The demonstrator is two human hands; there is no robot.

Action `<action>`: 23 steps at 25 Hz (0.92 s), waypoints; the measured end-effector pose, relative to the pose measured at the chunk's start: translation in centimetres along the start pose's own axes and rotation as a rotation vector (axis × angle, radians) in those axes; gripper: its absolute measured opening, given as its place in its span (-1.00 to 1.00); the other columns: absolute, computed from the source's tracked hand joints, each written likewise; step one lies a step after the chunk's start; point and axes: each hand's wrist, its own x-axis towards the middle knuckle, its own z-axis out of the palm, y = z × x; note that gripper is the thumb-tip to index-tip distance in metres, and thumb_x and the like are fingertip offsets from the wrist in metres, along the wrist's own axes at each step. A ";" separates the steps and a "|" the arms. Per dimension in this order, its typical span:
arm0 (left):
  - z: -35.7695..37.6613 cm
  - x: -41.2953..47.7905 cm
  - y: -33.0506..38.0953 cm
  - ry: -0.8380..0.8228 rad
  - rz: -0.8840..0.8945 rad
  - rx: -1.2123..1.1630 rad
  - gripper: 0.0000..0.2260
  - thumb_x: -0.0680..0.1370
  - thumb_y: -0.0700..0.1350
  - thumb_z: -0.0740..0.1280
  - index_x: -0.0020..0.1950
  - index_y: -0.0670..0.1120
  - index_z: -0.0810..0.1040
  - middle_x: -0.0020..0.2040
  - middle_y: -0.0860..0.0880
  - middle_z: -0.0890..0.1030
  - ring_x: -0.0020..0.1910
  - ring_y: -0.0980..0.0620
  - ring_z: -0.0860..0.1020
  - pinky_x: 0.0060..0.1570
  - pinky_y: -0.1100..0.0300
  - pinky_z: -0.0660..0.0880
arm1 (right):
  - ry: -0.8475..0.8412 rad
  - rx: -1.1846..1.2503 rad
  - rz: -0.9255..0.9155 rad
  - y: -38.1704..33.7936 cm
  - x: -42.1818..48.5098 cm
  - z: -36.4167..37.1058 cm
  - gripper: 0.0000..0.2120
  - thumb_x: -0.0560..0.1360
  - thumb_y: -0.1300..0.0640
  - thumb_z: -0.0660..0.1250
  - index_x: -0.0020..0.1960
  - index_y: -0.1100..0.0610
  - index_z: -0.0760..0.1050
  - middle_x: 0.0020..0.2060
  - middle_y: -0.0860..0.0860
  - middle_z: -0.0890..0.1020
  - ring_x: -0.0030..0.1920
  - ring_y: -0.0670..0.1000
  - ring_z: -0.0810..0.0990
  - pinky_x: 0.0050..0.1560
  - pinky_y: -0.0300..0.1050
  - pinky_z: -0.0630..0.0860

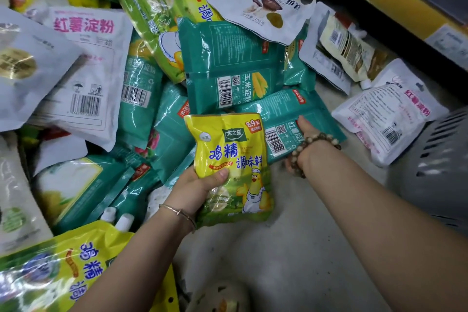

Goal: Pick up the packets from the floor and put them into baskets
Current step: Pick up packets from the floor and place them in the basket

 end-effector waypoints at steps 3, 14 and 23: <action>-0.3 0.0 0.5 0.002 -0.005 -0.020 -0.72 0.31 -0.19 0.40 0.02 -0.17 0.60 -0.10 -0.19 0.68 -0.21 -0.13 0.67 -0.30 0.06 0.61 | -0.030 0.055 -0.022 -0.3 0.4 1.1 -0.59 0.52 -0.15 0.26 -0.04 0.23 0.51 -0.01 0.16 0.65 -0.06 0.14 0.64 0.12 0.13 0.52; 0.9 1.6 1.6 0.057 0.056 -0.054 -0.76 0.32 -0.12 0.36 -0.05 -0.14 0.61 -0.19 -0.10 0.70 -0.26 -0.04 0.67 -0.34 0.10 0.60 | 0.111 -0.088 -0.449 0.8 -2.9 -7.1 -0.79 0.34 0.30 0.48 -0.32 0.04 0.53 -0.37 -0.09 0.65 -0.22 -0.01 0.62 0.02 0.02 0.55; 5.9 2.2 2.8 0.008 0.093 0.102 -0.75 0.28 -0.11 0.37 -0.07 -0.11 0.61 -0.22 -0.06 0.70 -0.29 -0.02 0.67 -0.43 0.15 0.56 | 0.020 -0.132 -0.682 -1.1 -6.2 -12.5 -0.63 0.54 0.02 0.25 -0.40 -0.07 0.65 -0.41 -0.06 0.67 -0.38 -0.09 0.65 -0.34 -0.24 0.57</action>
